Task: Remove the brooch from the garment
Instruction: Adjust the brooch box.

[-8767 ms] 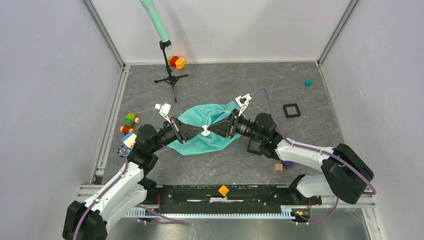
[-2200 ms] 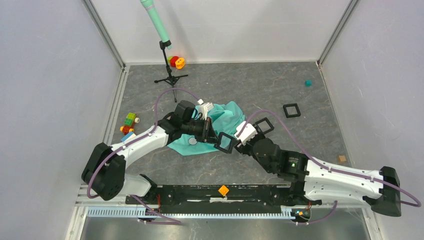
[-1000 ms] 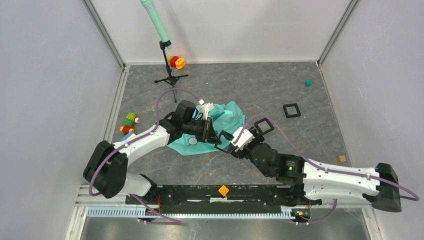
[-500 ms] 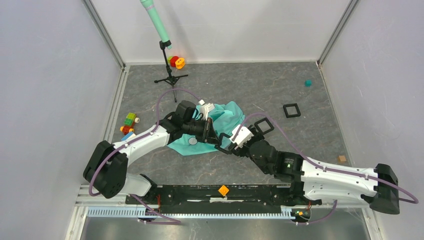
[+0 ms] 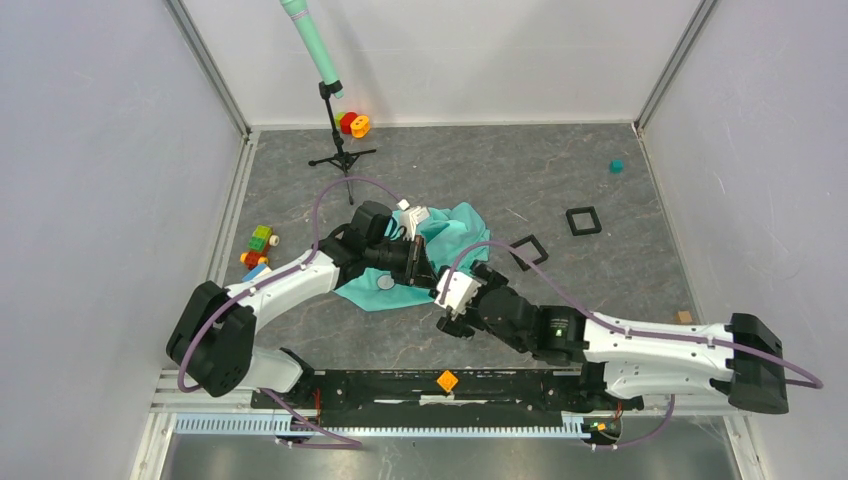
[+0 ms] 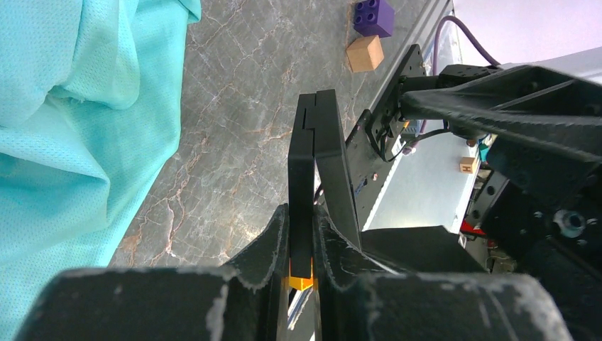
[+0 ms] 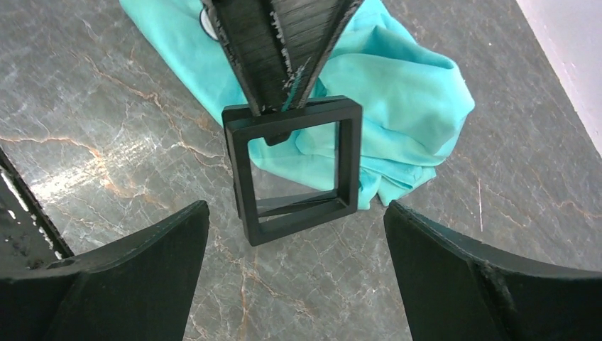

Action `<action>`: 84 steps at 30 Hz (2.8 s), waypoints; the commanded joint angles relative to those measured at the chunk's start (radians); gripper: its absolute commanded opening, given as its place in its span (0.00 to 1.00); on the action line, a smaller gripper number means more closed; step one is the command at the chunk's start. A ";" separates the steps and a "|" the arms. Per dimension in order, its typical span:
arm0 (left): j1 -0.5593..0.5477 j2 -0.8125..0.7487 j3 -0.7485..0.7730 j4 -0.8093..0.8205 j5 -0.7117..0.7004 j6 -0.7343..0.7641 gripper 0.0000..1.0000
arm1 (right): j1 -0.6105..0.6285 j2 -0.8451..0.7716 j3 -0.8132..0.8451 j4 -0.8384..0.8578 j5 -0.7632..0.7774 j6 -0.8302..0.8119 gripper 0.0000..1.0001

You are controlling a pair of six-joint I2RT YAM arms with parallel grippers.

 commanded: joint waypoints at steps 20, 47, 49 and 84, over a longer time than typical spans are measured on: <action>-0.002 0.016 0.034 0.010 0.050 -0.024 0.17 | 0.025 -0.085 -0.039 0.112 0.365 -0.017 0.74; -0.009 0.006 0.011 0.017 0.068 -0.021 0.16 | -0.281 -0.117 0.003 0.025 -0.098 0.097 0.66; -0.008 0.004 0.005 0.043 0.073 -0.042 0.16 | -0.285 -0.145 -0.016 0.041 -0.158 0.089 0.74; -0.002 -0.020 0.042 -0.036 0.105 -0.028 0.14 | -0.286 -0.236 -0.060 0.047 -0.315 0.072 0.36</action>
